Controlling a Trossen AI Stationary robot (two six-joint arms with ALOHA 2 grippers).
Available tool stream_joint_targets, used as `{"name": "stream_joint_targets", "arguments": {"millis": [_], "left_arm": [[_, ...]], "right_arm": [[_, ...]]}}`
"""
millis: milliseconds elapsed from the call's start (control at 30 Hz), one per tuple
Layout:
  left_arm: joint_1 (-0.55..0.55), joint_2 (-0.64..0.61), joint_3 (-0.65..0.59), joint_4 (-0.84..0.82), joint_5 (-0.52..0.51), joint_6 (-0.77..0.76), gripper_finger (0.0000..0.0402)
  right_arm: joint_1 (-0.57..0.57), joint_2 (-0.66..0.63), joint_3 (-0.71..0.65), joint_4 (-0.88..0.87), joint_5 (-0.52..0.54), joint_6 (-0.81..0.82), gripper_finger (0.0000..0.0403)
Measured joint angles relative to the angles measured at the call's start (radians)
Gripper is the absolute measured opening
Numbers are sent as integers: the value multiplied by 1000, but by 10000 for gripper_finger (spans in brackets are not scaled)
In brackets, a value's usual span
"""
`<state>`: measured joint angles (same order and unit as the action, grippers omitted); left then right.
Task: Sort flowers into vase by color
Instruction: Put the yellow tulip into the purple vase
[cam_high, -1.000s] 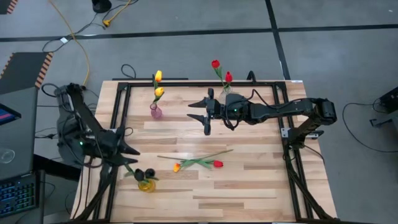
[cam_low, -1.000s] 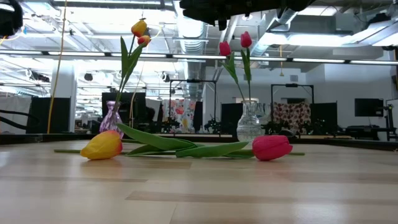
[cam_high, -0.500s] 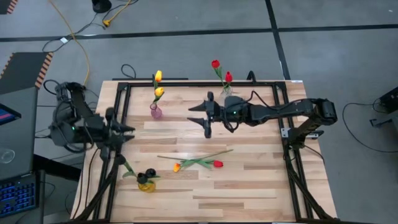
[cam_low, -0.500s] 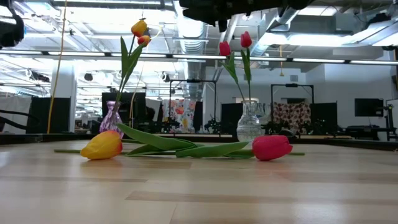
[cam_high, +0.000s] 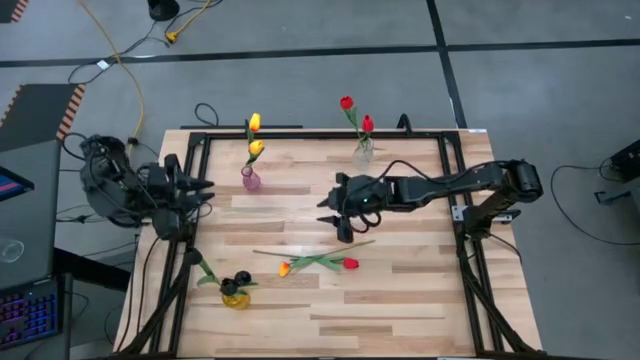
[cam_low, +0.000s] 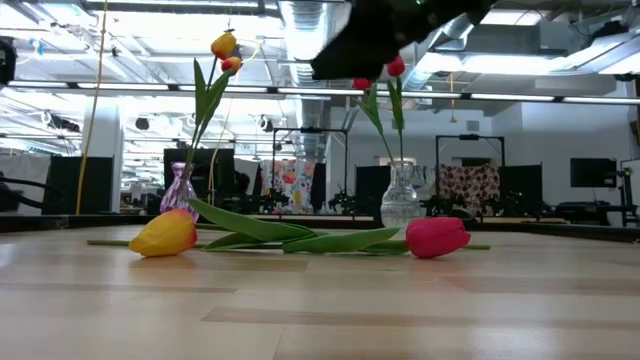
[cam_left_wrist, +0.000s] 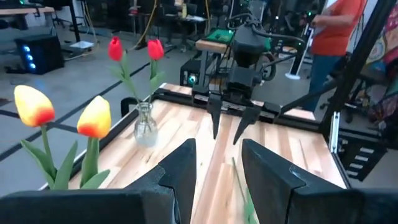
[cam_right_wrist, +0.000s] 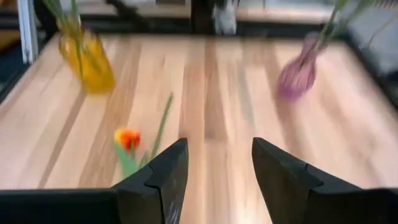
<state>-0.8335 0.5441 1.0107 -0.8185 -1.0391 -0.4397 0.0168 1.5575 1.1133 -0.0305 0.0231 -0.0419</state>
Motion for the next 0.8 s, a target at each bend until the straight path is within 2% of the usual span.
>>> {"name": "stream_joint_targets", "arguments": {"millis": [167, 300, 633, 800], "left_arm": [[43, 37, 0, -1, 31, 29, 116], [75, 83, 0, -3, 45, 37, 116], [194, 200, -1, 1, 110, 55, 116], [294, 231, -1, 70, 218, 134, 116]], "right_arm": [[10, 1, 0, -134, -51, 106, 205], [17, 1, 0, -177, -82, 171, 205], [48, 1, 0, -196, -82, 176, 205], [68, 1, -3, -192, -82, 176, 205]]}}
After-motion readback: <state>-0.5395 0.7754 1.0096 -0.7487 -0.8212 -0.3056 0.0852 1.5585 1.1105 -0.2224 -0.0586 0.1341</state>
